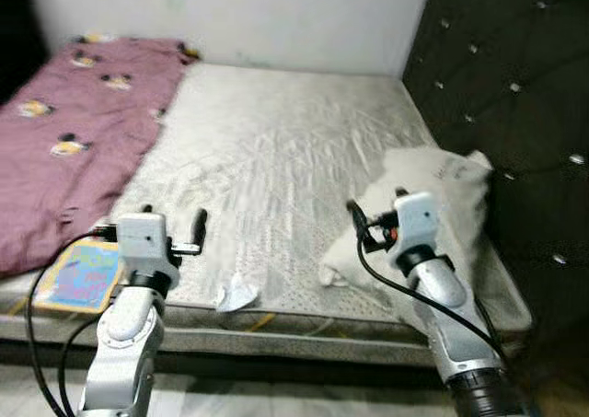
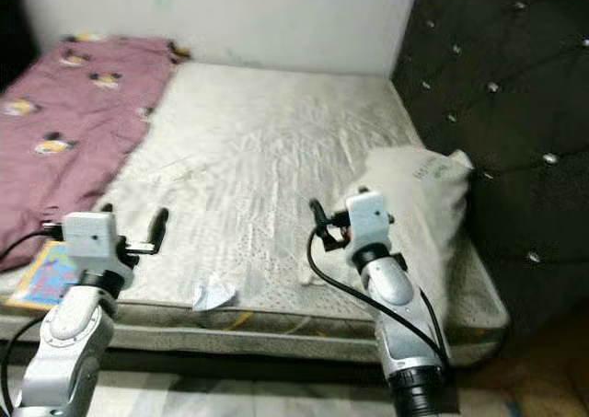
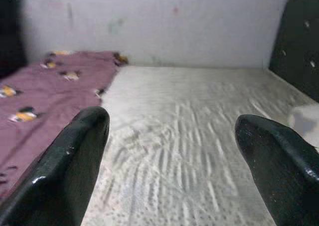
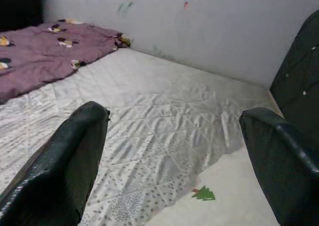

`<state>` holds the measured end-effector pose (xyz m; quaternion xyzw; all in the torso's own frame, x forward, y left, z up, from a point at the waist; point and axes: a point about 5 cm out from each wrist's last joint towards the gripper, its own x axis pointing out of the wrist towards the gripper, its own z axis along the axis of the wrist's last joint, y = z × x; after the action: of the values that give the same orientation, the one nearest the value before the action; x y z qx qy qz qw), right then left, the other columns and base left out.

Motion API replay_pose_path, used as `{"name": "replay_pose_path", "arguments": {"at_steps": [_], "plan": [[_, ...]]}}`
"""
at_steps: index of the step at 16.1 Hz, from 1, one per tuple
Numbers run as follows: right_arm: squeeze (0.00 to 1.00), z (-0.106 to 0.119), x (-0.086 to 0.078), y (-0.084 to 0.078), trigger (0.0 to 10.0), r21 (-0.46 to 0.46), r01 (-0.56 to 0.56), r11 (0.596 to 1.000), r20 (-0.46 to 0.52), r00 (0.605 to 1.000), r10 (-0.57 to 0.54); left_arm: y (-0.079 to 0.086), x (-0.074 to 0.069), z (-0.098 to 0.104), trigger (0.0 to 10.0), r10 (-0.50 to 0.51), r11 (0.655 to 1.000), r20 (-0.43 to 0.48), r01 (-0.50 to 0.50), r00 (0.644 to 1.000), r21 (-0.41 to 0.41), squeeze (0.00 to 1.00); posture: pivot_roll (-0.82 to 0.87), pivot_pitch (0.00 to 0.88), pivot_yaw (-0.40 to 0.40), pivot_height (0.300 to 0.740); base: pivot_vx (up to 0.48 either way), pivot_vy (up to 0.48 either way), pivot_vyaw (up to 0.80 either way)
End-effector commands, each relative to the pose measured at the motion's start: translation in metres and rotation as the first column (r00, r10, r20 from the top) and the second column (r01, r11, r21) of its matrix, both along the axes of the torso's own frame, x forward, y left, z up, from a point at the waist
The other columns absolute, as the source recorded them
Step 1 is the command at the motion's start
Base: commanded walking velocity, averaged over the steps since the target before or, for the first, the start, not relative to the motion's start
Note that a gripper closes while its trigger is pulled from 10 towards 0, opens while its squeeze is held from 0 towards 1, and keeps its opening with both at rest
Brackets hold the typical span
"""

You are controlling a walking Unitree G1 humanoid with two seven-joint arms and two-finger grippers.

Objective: Clean up the room

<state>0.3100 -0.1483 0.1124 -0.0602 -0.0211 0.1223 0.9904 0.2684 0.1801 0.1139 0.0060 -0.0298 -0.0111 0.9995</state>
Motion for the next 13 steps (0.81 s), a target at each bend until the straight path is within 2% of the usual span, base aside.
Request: {"name": "replay_pose_path", "arguments": {"at_steps": [1,2,5,8,10,13], "plan": [[0.00,-0.003,-0.001,-0.010,10.0,0.022,0.040,0.999,-0.014,0.999,-0.040,-0.006,0.001,0.005,10.0,-0.005,1.000,0.025,0.006,1.000,-0.011,0.00,0.01,0.000,-0.094,0.740,0.000,0.000,0.00],[0.00,-0.003,-0.002,-0.009,10.0,0.042,0.036,0.998,-0.011,0.999,-0.035,-0.003,-0.002,0.010,10.0,0.021,0.999,0.036,-0.019,0.999,-0.048,0.00,0.01,0.000,-0.097,0.740,0.000,0.000,0.00],[0.00,0.000,-0.005,-0.011,10.0,0.164,0.086,0.983,-0.056,0.995,-0.078,0.000,-0.013,0.009,10.0,0.029,0.999,0.032,-0.028,0.999,-0.021,0.00,0.02,0.000,-0.093,0.740,0.000,0.000,0.00],[0.00,0.005,-0.015,-0.006,10.0,0.192,0.100,0.976,-0.069,0.994,-0.088,-0.007,-0.022,0.001,10.0,-0.003,1.000,-0.009,0.002,1.000,-0.031,0.00,0.00,0.000,-0.061,0.740,0.000,0.000,0.00],[0.00,0.008,-0.018,-0.004,10.0,0.208,0.107,0.972,-0.073,0.993,-0.094,-0.012,-0.021,0.002,10.0,-0.035,0.999,-0.015,0.034,0.999,-0.042,0.00,-0.02,0.000,-0.054,0.740,0.000,0.000,0.00],[0.00,0.001,-0.024,-0.002,10.0,0.180,0.116,0.977,-0.099,0.990,-0.099,-0.013,-0.022,0.001,10.0,-0.035,0.997,-0.019,0.034,0.999,-0.064,0.00,-0.01,0.000,-0.054,0.740,0.000,0.000,0.00]]}}
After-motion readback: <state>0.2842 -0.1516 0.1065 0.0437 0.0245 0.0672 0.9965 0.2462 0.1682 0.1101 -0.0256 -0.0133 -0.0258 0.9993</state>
